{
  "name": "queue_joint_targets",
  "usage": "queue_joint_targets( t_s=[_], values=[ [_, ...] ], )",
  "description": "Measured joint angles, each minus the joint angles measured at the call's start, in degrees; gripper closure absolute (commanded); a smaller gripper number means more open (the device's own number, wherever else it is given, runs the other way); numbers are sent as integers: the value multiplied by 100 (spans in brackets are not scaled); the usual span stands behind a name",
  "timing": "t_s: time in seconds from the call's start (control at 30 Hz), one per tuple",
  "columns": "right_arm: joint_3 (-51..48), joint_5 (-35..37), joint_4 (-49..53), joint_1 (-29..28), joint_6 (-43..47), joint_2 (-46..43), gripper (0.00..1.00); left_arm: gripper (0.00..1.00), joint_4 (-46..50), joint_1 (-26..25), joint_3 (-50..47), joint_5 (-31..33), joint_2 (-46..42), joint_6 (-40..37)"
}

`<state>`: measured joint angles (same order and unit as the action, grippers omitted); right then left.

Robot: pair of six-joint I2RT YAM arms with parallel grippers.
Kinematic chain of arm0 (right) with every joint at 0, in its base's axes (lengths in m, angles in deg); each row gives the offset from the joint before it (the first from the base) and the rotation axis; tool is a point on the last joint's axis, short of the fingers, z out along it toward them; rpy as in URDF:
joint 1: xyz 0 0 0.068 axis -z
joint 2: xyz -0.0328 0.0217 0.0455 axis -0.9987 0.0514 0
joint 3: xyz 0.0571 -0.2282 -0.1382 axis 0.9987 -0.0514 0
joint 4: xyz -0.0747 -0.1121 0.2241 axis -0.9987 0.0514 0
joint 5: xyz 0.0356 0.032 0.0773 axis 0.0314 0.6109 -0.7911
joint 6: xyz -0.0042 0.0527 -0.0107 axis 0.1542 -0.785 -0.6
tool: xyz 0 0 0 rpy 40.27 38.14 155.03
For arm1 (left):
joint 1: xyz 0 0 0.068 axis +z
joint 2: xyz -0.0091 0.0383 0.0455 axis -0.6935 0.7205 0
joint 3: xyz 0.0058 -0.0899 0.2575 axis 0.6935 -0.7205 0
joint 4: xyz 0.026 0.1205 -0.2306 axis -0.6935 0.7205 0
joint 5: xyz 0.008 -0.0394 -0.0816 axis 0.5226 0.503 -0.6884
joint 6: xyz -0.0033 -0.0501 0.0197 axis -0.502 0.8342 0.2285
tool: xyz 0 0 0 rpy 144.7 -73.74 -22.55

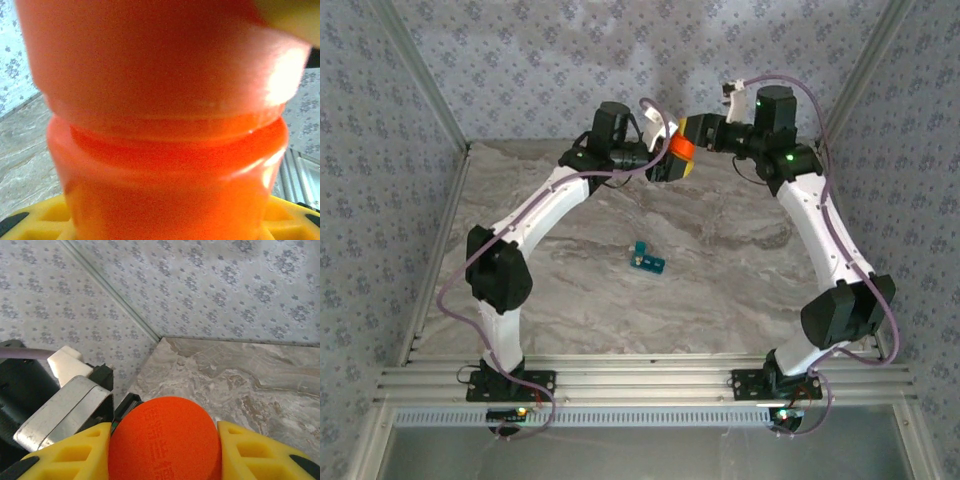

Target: Sort the pills into containers

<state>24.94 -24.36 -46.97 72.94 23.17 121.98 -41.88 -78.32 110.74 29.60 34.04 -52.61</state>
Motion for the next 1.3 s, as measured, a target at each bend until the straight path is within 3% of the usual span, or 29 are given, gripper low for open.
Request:
queue_joint_targets(
  t_s=[0.3, 0.5, 0.7, 1.03, 1.3],
  values=[
    [85, 66, -17, -9, -46, 20, 54, 100, -177, -15, -42, 122, -20, 2],
    [560, -205, 238, 103, -136, 203, 31, 100, -520, 26, -42, 74, -42, 26],
    [662, -590, 299, 417, -232, 203, 17, 100, -605, 151, -42, -87, -59, 52],
    [640, -1416, 238, 870, -85, 109, 13, 100, -570, 352, -15, -704, -59, 160],
    [1464, -1639, 407, 796, 48, 682, 12, 100, -337, 354, 487, -1303, 0, 223]
  ],
)
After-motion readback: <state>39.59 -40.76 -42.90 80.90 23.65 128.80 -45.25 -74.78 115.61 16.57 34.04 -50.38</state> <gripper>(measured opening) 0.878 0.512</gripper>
